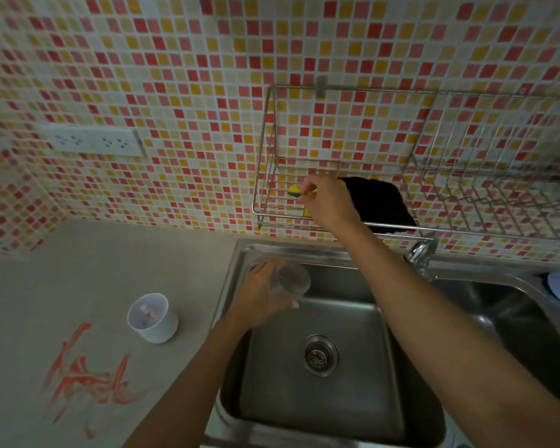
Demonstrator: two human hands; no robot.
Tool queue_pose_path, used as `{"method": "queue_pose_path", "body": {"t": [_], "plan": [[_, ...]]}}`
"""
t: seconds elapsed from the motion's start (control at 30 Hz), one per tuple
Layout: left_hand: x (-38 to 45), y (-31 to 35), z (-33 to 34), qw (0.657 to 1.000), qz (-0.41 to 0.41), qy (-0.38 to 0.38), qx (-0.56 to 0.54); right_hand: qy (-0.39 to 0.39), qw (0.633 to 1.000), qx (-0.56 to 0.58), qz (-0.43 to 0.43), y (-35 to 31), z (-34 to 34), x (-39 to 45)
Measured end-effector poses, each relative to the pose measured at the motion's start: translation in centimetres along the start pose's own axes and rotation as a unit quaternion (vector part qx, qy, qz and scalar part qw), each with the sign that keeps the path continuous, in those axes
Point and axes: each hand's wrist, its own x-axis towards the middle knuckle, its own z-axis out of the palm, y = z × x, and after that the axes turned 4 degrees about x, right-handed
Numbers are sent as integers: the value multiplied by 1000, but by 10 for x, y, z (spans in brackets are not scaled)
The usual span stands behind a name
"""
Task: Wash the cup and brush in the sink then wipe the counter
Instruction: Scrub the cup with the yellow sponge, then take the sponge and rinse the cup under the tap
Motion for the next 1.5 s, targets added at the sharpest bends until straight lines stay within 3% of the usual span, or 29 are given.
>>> {"method": "queue_pose_path", "body": {"t": [0.2,0.27,0.43,0.53,0.77,0.87,1.0,1.1,1.37,1.5], "plan": [[15,-13,3,997,21,-6,79,-39,997,-58,-24,1,-3,-4],[19,-9,10,997,17,5,78,4,996,-62,-65,2,-7,-18],[22,-1,43,999,17,8,31,151,977,91,-118,43,-29,-114],[23,4,73,998,-15,-7,53,185,978,79,-53,113,-39,-162],[46,58,137,998,-35,-57,0,158,965,31,206,248,-60,-157],[60,85,152,997,-46,-58,-38,82,960,44,264,272,-56,-139],[73,104,170,997,-41,-62,-36,13,971,7,238,292,-36,-133],[76,115,178,996,-43,-75,-28,-63,984,-1,168,298,-25,-135],[70,124,183,995,-45,-94,1,-63,992,-33,104,327,-20,-129],[82,122,182,995,-87,-44,-17,-63,989,7,133,330,-19,-124]]}}
